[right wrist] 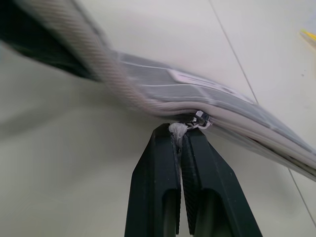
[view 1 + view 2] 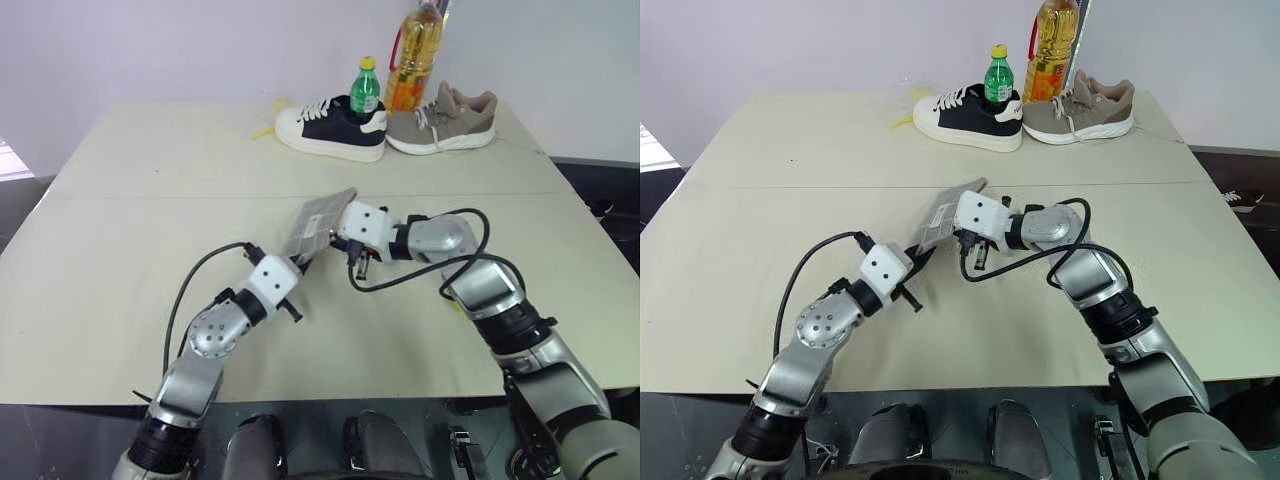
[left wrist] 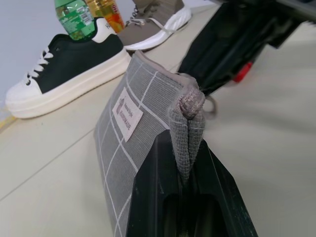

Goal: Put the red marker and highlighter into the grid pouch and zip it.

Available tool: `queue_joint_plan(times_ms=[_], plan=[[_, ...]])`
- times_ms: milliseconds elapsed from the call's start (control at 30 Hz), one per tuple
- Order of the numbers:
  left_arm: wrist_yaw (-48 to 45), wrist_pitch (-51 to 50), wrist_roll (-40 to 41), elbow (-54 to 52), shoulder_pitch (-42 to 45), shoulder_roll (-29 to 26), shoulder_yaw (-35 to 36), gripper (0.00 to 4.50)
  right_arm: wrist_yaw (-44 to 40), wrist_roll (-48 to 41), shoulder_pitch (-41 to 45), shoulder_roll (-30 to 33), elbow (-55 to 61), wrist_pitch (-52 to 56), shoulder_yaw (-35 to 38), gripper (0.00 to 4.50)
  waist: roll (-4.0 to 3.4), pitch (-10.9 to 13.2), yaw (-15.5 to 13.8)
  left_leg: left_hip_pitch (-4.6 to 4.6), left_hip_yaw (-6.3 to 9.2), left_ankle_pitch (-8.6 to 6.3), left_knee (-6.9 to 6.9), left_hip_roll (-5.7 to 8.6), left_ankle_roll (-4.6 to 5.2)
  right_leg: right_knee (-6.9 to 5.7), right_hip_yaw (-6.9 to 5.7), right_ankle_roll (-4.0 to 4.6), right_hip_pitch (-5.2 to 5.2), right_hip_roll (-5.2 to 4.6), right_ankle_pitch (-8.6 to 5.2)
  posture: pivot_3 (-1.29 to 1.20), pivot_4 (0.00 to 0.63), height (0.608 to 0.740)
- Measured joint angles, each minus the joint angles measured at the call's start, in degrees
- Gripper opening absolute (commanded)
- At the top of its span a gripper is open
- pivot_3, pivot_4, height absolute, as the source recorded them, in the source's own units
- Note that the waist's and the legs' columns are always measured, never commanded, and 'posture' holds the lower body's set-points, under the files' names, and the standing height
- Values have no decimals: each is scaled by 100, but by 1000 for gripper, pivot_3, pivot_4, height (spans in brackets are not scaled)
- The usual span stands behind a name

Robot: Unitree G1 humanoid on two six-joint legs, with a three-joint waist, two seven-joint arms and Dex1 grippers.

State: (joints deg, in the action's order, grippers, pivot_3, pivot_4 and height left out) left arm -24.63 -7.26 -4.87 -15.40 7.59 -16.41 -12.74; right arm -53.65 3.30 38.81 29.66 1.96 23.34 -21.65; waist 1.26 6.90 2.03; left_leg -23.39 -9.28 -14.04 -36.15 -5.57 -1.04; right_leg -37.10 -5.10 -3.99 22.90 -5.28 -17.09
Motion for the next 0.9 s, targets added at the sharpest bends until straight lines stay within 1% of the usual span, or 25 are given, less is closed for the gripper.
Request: queue_joint_plan(times_ms=[233, 433, 533, 567, 600, 633, 667, 733, 833, 900], plan=[[91, 306, -123, 657, 471, 220, -47, 0, -360, -27, -39, 137, 301, -53, -2, 33, 1, -1, -19, 1, 0, 1, -4, 2, 0, 0, -1, -1, -3, 2, 0, 0, 150, 705], [133, 448, -154, 901, 635, 338, -73, 0, -465, -28, -50, 193, 404, 10, 9, 33, 1, 0, -83, 1, -1, 1, -7, 2, 0, 0, -1, -1, -3, 2, 0, 0, 150, 705], [155, 504, -174, 905, 634, 346, -66, 0, -593, -158, -51, 206, 529, 133, 26, 981, 1, 0, -117, 0, -1, 1, -8, 2, 0, 0, -1, -1, -3, 2, 0, 0, 150, 705], [158, 508, -191, 905, 634, 344, -67, 0, -670, -248, -53, 212, 600, 191, 28, 1398, 1, -1, -123, 0, 0, 1, -9, 2, 0, 1, -1, -1, -4, 1, 0, 0, 150, 705], [162, 509, -200, 905, 634, 336, -67, 0, -761, -343, -60, 247, 685, 216, 35, 1971, 1, -1, -126, 0, -1, 0, -9, 2, 0, 1, -2, -1, -4, 1, 0, 0, 150, 705], [168, 511, -200, 901, 631, 339, -65, 0, -871, -446, -82, 330, 777, 205, 48, 2382, 1, -1, -128, 0, 0, 0, -9, 2, 1, 2, -1, -1, -6, 0, 0, 0, 150, 705], [164, 522, -196, 882, 611, 313, -59, 0, -987, -546, -107, 464, 821, 152, 91, 3039, 2, -1, -138, 0, 1, 0, -10, 2, 1, 3, -3, 0, -8, 0, 0, 0, 150, 705], [132, 546, -174, 834, 537, 212, 33, 0, -1099, -642, -160, 739, 778, 104, 286, 4009, 3, 0, -134, 0, 2, 0, -10, 2, 1, 3, -4, 0, -9, -7, 0, 0, 150, 705], [-46, 572, 19, 671, 332, -106, 234, 0, -1011, -632, -157, 1115, 167, 50, 654, 4009, 3, 0, -121, 4, 1, 0, -9, 2, 1, 3, -4, 1, -10, -7, 0, 0, 150, 705], [-188, 558, 210, 551, 215, -282, 412, 0, -816, -555, -127, 1225, -468, 52, 863, 4009, 3, 0, -107, 5, 0, 0, -9, 2, 1, 2, -4, 1, -9, -5, 0, 0, 150, 705]])
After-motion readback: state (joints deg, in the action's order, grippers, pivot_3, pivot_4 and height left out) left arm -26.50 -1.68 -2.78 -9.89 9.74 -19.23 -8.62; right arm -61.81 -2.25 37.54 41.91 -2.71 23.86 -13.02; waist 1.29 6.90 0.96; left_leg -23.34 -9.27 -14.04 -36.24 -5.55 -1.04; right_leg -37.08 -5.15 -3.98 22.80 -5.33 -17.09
